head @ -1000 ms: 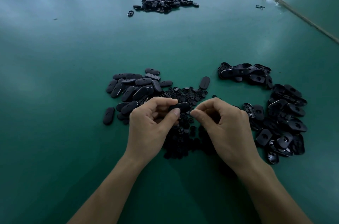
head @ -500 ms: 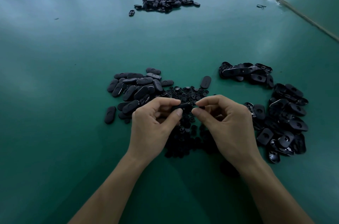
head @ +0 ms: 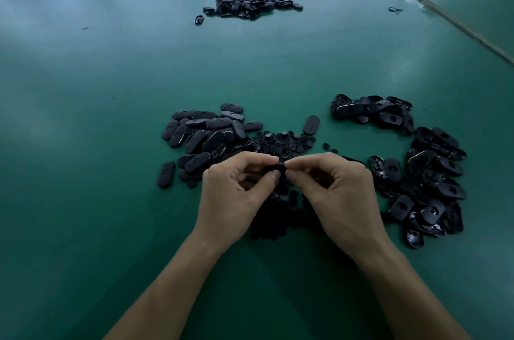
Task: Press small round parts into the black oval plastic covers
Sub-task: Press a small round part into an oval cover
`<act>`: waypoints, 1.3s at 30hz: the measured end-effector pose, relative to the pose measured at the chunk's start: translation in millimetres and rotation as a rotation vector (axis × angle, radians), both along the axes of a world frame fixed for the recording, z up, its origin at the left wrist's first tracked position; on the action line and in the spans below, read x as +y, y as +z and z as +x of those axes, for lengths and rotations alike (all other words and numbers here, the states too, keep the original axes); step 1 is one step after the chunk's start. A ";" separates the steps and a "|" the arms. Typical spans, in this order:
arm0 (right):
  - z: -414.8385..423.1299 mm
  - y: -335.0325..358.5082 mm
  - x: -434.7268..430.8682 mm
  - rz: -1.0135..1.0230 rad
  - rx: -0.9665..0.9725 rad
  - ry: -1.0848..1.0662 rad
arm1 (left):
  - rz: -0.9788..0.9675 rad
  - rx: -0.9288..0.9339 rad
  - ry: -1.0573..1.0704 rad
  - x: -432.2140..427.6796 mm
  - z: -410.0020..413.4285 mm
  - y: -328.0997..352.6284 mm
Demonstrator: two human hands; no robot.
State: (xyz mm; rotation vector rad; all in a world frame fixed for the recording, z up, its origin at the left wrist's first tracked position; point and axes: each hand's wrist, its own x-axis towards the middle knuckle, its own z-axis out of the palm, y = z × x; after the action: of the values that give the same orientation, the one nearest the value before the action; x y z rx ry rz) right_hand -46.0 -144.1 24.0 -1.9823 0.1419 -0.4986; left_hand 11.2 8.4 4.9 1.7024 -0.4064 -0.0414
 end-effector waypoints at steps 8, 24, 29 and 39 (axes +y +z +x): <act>-1.7 2.4 5.0 -0.019 0.039 0.022 | 0.003 -0.025 -0.032 0.1 -1.1 1.4; -1.1 2.4 6.2 -0.069 0.047 0.032 | 0.000 -0.028 -0.057 -1.3 -1.9 5.2; -0.8 1.9 6.2 -0.082 0.038 0.039 | 0.014 -0.054 -0.043 -2.4 -2.4 4.8; -0.1 2.2 -2.7 -0.067 0.012 0.045 | -0.006 -0.043 -0.045 -2.9 -3.2 2.1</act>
State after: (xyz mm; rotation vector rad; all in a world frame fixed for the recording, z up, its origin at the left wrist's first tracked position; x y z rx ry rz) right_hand -46.1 -146.8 26.2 -2.0493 0.0890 -0.4683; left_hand 8.0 5.5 7.0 1.6907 -0.4766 -0.0368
